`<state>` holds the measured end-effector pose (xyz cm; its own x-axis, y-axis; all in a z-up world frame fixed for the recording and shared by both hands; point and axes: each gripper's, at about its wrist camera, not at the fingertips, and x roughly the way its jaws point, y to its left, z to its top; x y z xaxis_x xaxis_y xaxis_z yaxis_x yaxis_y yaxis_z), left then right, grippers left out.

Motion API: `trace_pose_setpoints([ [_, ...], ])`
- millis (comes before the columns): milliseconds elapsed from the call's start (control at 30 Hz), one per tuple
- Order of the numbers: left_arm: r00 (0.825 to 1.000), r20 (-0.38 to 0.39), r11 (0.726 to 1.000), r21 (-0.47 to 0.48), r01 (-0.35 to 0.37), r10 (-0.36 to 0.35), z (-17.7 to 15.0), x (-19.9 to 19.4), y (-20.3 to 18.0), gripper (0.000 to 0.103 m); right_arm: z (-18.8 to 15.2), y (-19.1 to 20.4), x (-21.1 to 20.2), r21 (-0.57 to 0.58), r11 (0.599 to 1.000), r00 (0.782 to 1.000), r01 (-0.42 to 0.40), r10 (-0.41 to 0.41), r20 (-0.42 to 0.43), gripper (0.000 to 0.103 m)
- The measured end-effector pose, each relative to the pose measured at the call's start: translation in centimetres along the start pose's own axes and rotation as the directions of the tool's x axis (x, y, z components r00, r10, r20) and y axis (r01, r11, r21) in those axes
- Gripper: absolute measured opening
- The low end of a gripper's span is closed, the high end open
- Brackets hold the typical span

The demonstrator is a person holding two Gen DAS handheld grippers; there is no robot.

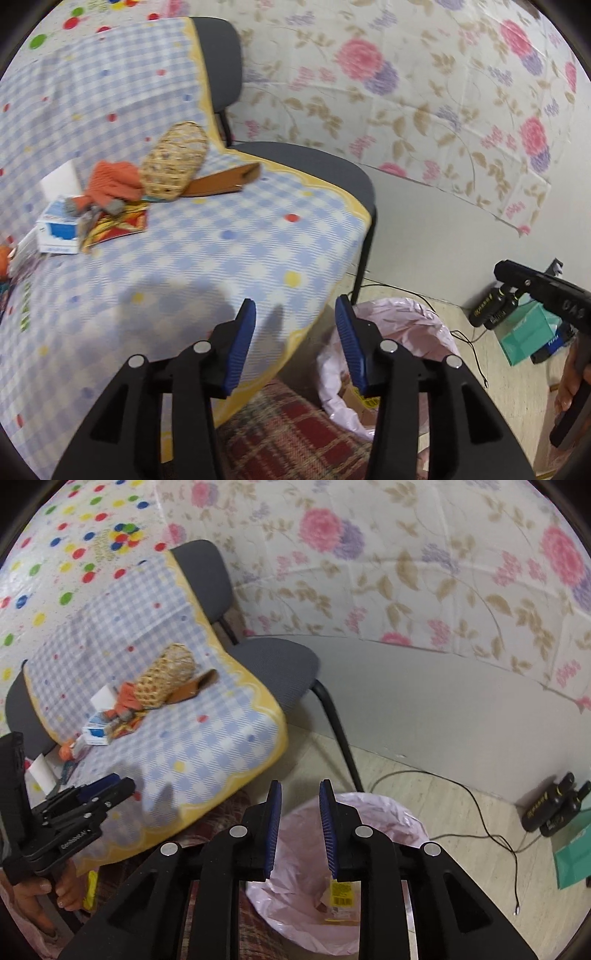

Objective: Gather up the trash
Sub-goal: 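Open the right tool over the pink trash bin to drop the wrapper, then move the left tool to the dark green wrapper and grasp it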

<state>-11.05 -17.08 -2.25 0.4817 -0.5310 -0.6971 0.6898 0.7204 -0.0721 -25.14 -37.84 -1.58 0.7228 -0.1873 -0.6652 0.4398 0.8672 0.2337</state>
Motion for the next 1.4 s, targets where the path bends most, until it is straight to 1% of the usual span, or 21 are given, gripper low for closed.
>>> trace_pose_setpoints([
  [167, 1.000, 0.007, 0.998, -0.048, -0.030, 0.030, 0.1, -1.4, 2.5, 0.048, 1.9, 3.5, -0.1, -0.085, 0.996, 1.000, -0.002, 0.005, 0.030, 0.024],
  [267, 0.998, 0.020, 0.995, -0.077, -0.059, 0.061, -0.1, -2.3, 4.3, 0.053, 2.9, 5.4, 0.4, -0.117, 0.993, 0.999, -0.031, 0.035, 0.031, 0.025],
  [367, 0.993, 0.030, 0.989, -0.102, -0.110, 0.114, -0.2, -3.0, 6.4, 0.059, 4.0, 7.7, 1.2, -0.157, 0.986, 0.997, -0.057, 0.063, 0.036, 0.028],
  [533, 0.979, 0.023, 0.967, -0.161, -0.197, 0.203, -0.2, -3.7, 10.4, 0.062, 5.3, 12.0, 3.1, -0.244, 0.965, 0.993, -0.099, 0.110, 0.032, 0.029],
  [600, 0.971, 0.016, 0.953, -0.192, -0.233, 0.240, -0.3, -3.8, 12.3, 0.066, 5.8, 13.5, 4.1, -0.271, 0.956, 0.992, -0.116, 0.127, 0.023, 0.033],
  [633, 0.964, 0.012, 0.944, -0.207, -0.257, 0.266, -0.3, -3.9, 13.4, 0.071, 5.9, 14.1, 4.5, -0.282, 0.952, 0.991, -0.121, 0.133, 0.022, 0.042],
  [667, 0.959, 0.009, 0.937, -0.215, -0.276, 0.284, -0.3, -4.0, 14.1, 0.073, 6.1, 14.8, 4.9, -0.295, 0.947, 0.990, -0.125, 0.138, 0.022, 0.048],
  [733, 0.946, 0.003, 0.921, -0.228, -0.315, 0.325, -0.3, -4.2, 15.7, 0.073, 6.5, 16.0, 5.7, -0.315, 0.939, 0.988, -0.137, 0.151, 0.020, 0.049],
  [833, 0.921, -0.011, 0.887, -0.266, -0.378, 0.390, -0.3, -4.7, 19.0, 0.075, 7.2, 18.0, 7.1, -0.338, 0.928, 0.985, -0.157, 0.172, 0.013, 0.055],
  [900, 0.905, -0.022, 0.866, -0.282, -0.412, 0.424, -0.4, -4.9, 20.8, 0.076, 7.7, 19.1, 7.9, -0.348, 0.922, 0.982, -0.172, 0.187, 0.010, 0.055],
  [933, 0.893, -0.035, 0.849, -0.295, -0.438, 0.449, -0.5, -4.9, 22.2, 0.076, 8.0, 19.9, 8.4, -0.353, 0.917, 0.980, -0.184, 0.199, 0.008, 0.055],
  [1000, 0.875, -0.060, 0.822, -0.318, -0.472, 0.480, -0.7, -4.9, 24.4, 0.076, 8.3, 20.9, 9.1, -0.361, 0.912, 0.977, -0.197, 0.214, 0.008, 0.055],
  [1067, 0.855, -0.086, 0.789, -0.348, -0.507, 0.511, -1.1, -5.0, 26.9, 0.076, 8.7, 22.1, 10.0, -0.369, 0.904, 0.972, -0.215, 0.234, 0.006, 0.055],
  [1133, 0.839, -0.108, 0.763, -0.367, -0.533, 0.534, -1.3, -5.0, 29.0, 0.076, 9.0, 23.0, 10.9, -0.375, 0.899, 0.970, -0.226, 0.244, 0.001, 0.055],
  [1233, 0.819, -0.162, 0.729, -0.385, -0.566, 0.550, -1.6, -4.3, 32.2, 0.076, 9.5, 24.6, 12.4, -0.389, 0.891, 0.968, -0.232, 0.250, -0.005, 0.054],
  [1300, 0.819, -0.180, 0.722, -0.396, -0.567, 0.545, -1.7, -3.8, 33.7, 0.076, 9.7, 25.4, 13.1, -0.398, 0.887, 0.967, -0.234, 0.253, -0.004, 0.054],
  [1400, 0.832, -0.217, 0.713, -0.434, -0.550, 0.510, -1.7, -3.1, 36.2, 0.076, 10.0, 26.3, 13.9, -0.402, 0.882, 0.965, -0.245, 0.263, -0.009, 0.054],
])
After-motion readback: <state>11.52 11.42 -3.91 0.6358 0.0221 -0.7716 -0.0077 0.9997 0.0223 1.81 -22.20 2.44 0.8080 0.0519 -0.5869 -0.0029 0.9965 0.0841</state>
